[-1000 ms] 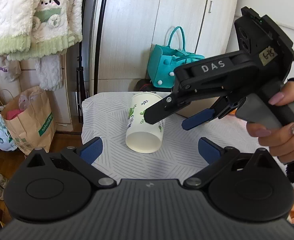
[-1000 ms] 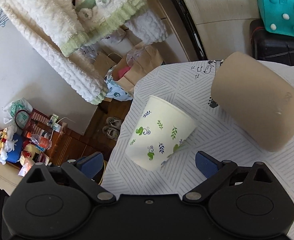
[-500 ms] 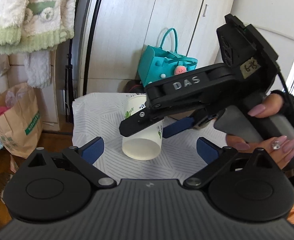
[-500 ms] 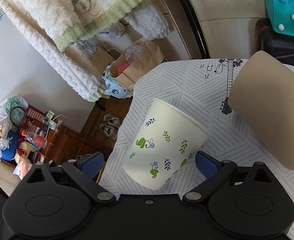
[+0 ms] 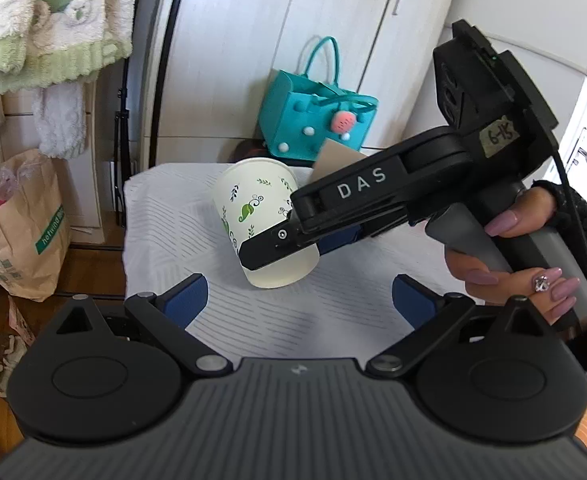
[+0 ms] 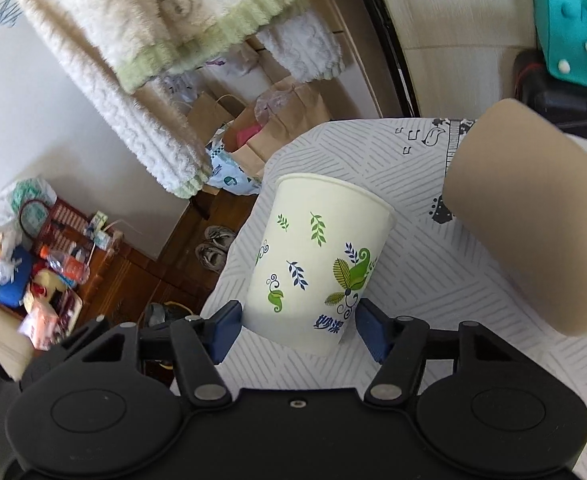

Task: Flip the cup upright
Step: 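Close the right gripper on the white paper cup's body, then lift the cup with the right gripper while the left gripper approaches it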

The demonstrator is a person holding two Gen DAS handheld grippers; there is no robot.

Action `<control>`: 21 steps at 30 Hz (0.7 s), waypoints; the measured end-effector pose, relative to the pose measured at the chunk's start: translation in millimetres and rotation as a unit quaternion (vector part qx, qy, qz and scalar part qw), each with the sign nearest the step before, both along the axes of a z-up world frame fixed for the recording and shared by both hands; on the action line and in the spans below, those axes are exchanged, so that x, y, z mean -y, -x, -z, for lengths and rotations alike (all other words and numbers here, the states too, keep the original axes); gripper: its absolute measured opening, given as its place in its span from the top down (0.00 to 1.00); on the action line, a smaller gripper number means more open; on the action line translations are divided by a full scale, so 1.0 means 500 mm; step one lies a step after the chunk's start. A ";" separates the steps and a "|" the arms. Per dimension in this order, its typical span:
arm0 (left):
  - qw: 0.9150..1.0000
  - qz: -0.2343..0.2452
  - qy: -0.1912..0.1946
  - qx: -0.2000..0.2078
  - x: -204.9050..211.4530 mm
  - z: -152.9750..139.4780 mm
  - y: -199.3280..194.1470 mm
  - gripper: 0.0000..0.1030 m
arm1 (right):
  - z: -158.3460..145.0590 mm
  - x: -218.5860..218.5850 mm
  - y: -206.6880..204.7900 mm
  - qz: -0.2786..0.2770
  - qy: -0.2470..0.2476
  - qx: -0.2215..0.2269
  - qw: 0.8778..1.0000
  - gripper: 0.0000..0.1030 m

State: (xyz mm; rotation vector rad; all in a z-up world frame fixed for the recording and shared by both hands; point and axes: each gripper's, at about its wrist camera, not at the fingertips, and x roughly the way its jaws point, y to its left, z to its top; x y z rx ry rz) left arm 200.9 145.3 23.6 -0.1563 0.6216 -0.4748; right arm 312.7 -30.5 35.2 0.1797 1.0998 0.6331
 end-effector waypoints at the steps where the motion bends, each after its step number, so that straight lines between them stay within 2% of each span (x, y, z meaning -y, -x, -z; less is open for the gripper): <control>1: 1.000 0.002 0.002 -0.003 0.004 -0.001 0.004 0.03 | -0.005 0.004 0.007 -0.005 0.005 0.005 1.000 0.34; 4: 1.000 0.012 0.006 -0.018 0.022 -0.004 0.009 0.03 | -0.017 0.017 0.028 -0.020 0.023 0.018 0.999 0.34; 12: 0.998 0.049 0.011 -0.028 0.075 -0.022 0.050 0.03 | -0.044 0.098 0.098 -0.034 0.062 0.036 0.997 0.34; 16: 0.998 0.063 0.021 -0.022 0.100 -0.018 0.069 0.03 | -0.053 0.158 0.136 -0.022 0.077 0.044 0.996 0.34; 21: 0.996 0.081 0.025 -0.036 0.137 -0.017 0.073 0.03 | -0.054 0.240 0.177 -0.008 0.081 0.048 0.996 0.34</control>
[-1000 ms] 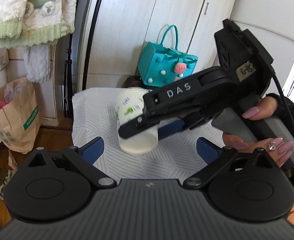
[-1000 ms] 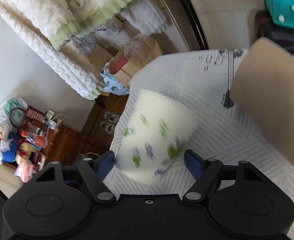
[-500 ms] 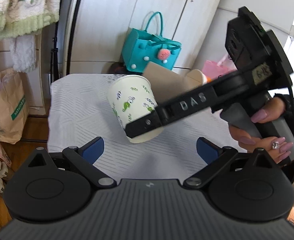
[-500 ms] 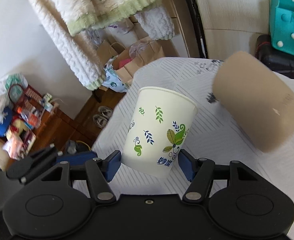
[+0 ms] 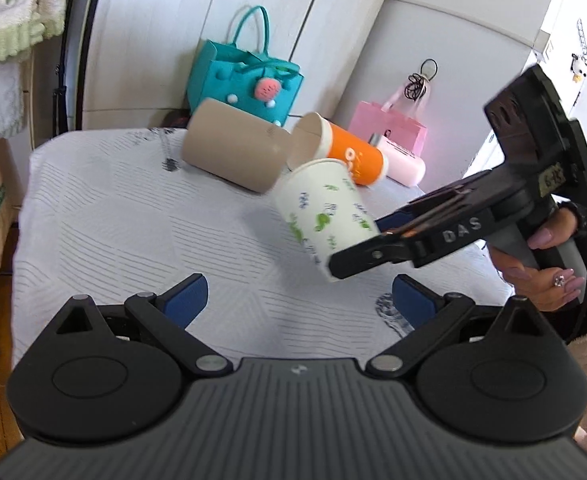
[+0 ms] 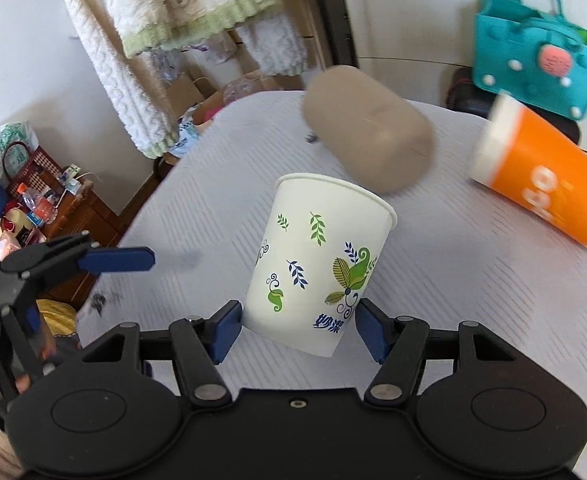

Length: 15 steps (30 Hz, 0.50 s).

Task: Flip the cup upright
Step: 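Lift the cup with the right gripper while the left gripper approaches it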

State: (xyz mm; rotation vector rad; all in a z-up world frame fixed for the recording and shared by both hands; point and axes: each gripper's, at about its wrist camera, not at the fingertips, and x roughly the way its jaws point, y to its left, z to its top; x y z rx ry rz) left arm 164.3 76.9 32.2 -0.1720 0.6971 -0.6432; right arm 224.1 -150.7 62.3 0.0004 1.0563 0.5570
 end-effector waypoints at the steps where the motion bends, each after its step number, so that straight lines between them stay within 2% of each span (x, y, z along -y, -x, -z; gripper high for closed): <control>1: 1.000 0.001 0.001 -0.003 0.007 0.000 -0.001 0.03 | 0.000 0.014 0.007 0.002 0.001 0.001 1.000 0.34; 10: 1.000 0.017 0.007 -0.021 0.067 -0.010 -0.006 0.03 | 0.016 0.088 0.061 -0.001 0.008 0.002 1.000 0.34; 15: 0.998 0.033 0.024 -0.055 0.100 -0.003 -0.032 0.03 | 0.045 0.108 0.064 -0.003 0.006 -0.005 1.000 0.35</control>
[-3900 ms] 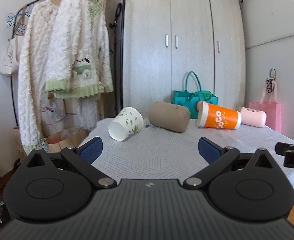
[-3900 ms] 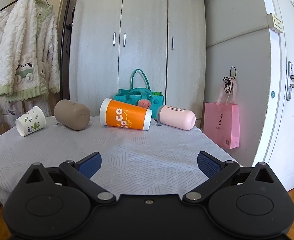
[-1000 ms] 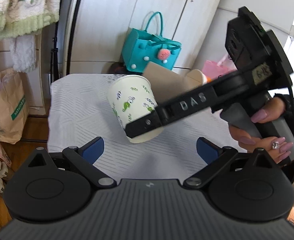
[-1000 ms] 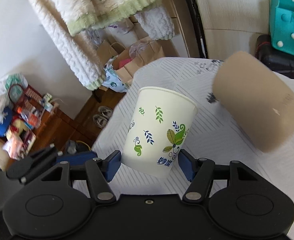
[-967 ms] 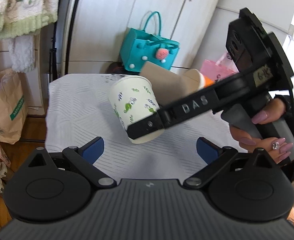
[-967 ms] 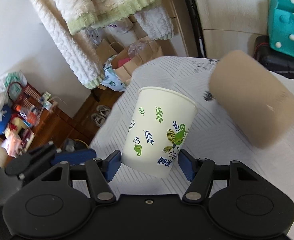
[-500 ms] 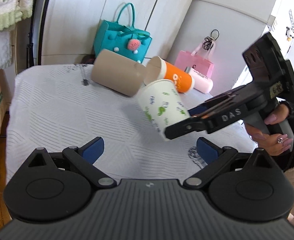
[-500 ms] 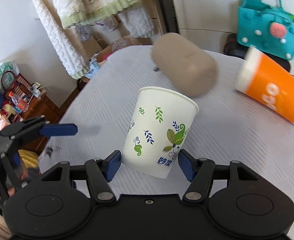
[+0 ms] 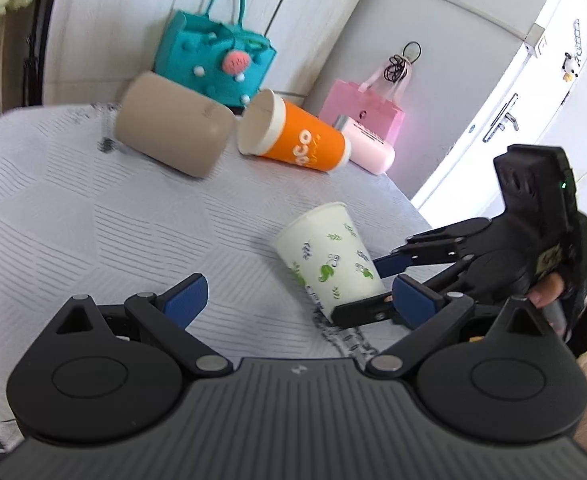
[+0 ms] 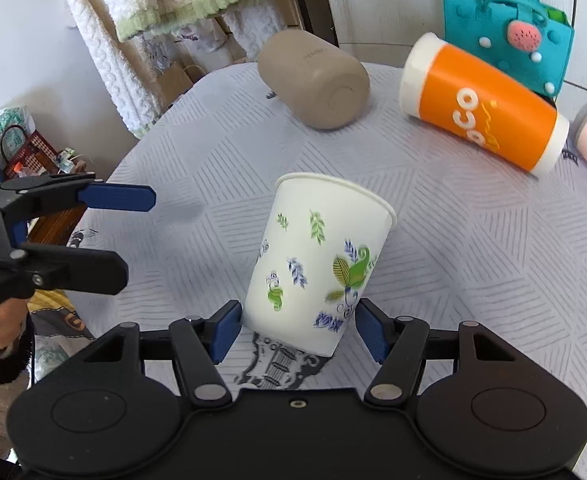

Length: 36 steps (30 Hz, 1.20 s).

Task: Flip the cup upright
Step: 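Lift the cup with the right gripper while the left gripper approaches it, then grasp the cup with the left gripper while the right gripper holds it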

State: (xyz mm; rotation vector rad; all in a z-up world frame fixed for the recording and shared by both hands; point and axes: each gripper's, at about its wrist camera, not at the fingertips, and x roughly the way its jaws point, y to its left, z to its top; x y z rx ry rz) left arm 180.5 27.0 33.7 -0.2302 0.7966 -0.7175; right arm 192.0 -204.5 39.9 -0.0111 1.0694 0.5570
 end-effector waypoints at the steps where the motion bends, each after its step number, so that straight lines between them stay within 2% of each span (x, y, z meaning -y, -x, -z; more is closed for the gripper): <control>1: 1.000 0.001 0.001 -0.006 0.007 0.003 -0.003 0.03 | 0.005 0.003 -0.003 -0.001 -0.003 -0.003 1.000 0.35; 8: 0.999 0.002 0.012 -0.037 0.044 0.026 -0.032 0.03 | 0.018 0.027 -0.009 -0.003 -0.024 -0.002 1.000 0.34; 11: 0.999 0.002 0.011 -0.044 0.057 0.028 -0.040 0.03 | 0.015 0.042 0.000 -0.015 -0.047 -0.001 0.999 0.15; 15: 0.997 0.009 0.026 -0.067 0.075 0.030 -0.051 0.03 | -0.008 0.062 0.018 -0.031 -0.072 0.012 0.997 0.12; 20: 0.990 0.027 0.072 -0.119 0.101 0.043 -0.078 0.03 | -0.016 0.071 0.018 -0.036 -0.069 0.023 0.997 0.12; 24: 0.988 0.010 0.070 -0.139 0.124 0.063 -0.095 0.05 | -0.008 0.085 0.002 -0.045 -0.108 0.026 0.993 0.12; 26: 0.985 0.006 0.073 -0.155 0.129 0.078 -0.106 0.12 | -0.002 0.090 -0.011 -0.040 -0.124 0.017 0.991 0.12; 29: 0.982 -0.005 0.079 -0.170 0.128 0.095 -0.122 0.28 | 0.008 0.089 -0.029 -0.037 -0.124 0.014 0.991 0.13; 30: 0.982 -0.009 0.079 -0.172 0.127 0.099 -0.126 0.34 | 0.011 0.087 -0.032 -0.039 -0.123 0.014 0.992 0.16; 33: 0.984 -0.022 0.072 -0.160 0.124 0.101 -0.125 0.38 | 0.012 0.083 -0.031 -0.051 -0.110 0.042 0.992 0.31; 35: 0.988 -0.023 0.066 -0.135 0.125 0.092 -0.114 0.37 | 0.008 0.088 -0.022 -0.060 -0.110 0.065 0.990 0.34; 36: 0.992 -0.020 0.054 -0.110 0.130 0.081 -0.103 0.38 | 0.007 0.090 -0.019 -0.061 -0.114 0.071 0.989 0.34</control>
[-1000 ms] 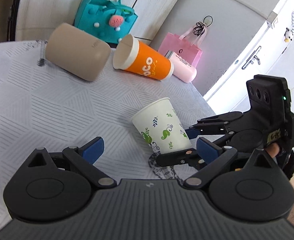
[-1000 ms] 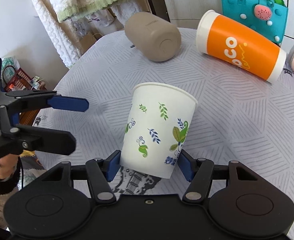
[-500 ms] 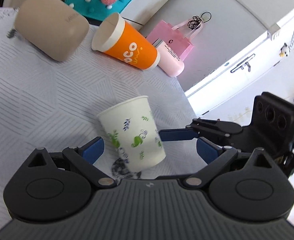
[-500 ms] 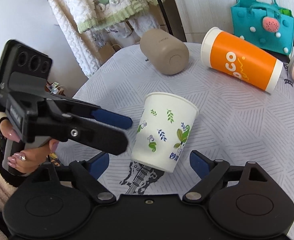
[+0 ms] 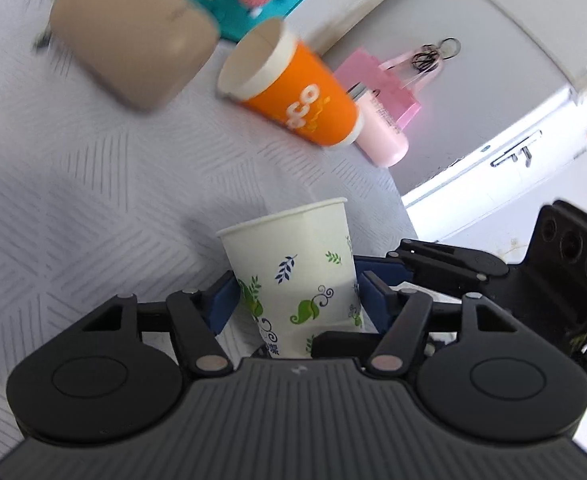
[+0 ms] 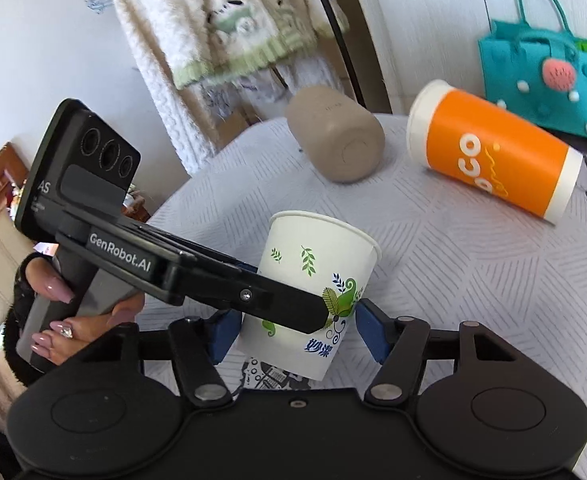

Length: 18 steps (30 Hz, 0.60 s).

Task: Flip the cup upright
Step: 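Grasp the cup with the left gripper while the right gripper holds it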

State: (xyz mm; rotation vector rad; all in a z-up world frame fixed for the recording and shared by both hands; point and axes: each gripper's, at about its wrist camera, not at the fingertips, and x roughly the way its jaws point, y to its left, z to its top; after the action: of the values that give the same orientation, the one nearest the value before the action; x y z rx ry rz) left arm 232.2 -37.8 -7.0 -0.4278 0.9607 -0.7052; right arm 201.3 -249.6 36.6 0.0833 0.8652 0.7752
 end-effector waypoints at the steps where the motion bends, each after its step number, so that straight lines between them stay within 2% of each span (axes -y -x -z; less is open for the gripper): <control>1: 1.000 0.003 -0.015 0.027 0.004 -0.012 0.013 0.40 | -0.002 0.001 0.001 -0.003 -0.003 0.005 1.000 0.34; 3: 0.998 0.003 -0.032 0.059 0.011 -0.029 0.028 0.39 | -0.005 -0.003 0.009 -0.014 -0.002 0.020 1.000 0.34; 6: 0.994 -0.001 -0.043 0.096 0.016 -0.045 0.041 0.41 | -0.015 -0.013 0.034 -0.012 0.014 0.071 0.997 0.34; 10: 0.990 0.000 -0.048 0.129 0.022 -0.049 0.057 0.42 | -0.023 -0.022 0.072 -0.005 0.041 0.160 0.986 0.35; 13: 0.985 -0.004 -0.069 0.159 0.034 -0.049 0.068 0.42 | -0.018 -0.037 0.088 -0.010 0.076 0.208 0.975 0.35; 18: 0.976 -0.019 -0.092 0.195 0.040 -0.049 0.068 0.42 | -0.012 -0.050 0.086 -0.003 0.097 0.241 0.966 0.36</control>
State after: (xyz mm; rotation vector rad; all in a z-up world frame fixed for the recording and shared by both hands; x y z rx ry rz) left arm 198.2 -57.7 17.6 -0.1353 0.6369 -0.6301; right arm 158.5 -224.6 42.8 -0.2738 0.4728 0.6731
